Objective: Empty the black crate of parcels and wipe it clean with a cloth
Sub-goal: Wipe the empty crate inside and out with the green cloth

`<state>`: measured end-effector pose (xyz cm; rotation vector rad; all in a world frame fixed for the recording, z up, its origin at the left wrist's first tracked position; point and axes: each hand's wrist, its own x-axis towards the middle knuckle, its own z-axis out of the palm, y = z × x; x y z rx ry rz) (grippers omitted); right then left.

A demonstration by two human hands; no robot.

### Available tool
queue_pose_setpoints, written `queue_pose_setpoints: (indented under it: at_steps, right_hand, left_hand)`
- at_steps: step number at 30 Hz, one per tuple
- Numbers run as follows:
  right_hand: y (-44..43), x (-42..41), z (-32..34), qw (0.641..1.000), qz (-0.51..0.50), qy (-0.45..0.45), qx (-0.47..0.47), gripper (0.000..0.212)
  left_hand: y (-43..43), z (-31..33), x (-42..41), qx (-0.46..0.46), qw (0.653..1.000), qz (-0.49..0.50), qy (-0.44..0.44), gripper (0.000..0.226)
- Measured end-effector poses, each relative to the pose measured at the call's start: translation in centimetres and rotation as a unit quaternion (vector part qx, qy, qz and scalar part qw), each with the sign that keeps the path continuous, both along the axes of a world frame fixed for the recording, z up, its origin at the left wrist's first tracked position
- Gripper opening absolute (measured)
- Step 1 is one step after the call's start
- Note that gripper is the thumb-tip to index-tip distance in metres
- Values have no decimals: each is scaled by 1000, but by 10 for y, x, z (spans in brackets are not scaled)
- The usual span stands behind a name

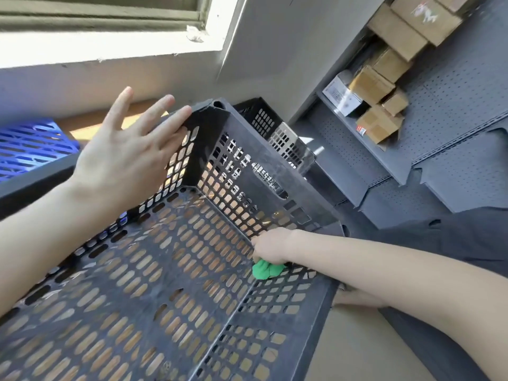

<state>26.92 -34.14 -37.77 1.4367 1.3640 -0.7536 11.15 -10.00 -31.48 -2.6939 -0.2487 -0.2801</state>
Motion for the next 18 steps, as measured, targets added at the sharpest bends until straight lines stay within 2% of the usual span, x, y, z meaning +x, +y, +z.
queue_pose_setpoints:
  at_steps: [3,9,14,16,18]
  right_hand:
    - [-4,-7,10,1000,-25,1,16,41]
    - [-12,-28,52,993,-85,-40,71,53]
    - [-22,-44,95,978,-146,-75,128,57]
    - [-27,-53,109,976,-142,-103,131,55]
    - [-30,-58,120,974,-111,-156,124,43]
  left_hand:
    - [-1,-3,-1,65,998,2,15,65]
    - [1,0,-1,47,999,-8,-16,63]
    - [-3,4,-2,66,998,9,20,64]
    - [-2,3,-2,60,998,8,25,64]
    - [-2,3,-3,46,999,6,25,63]
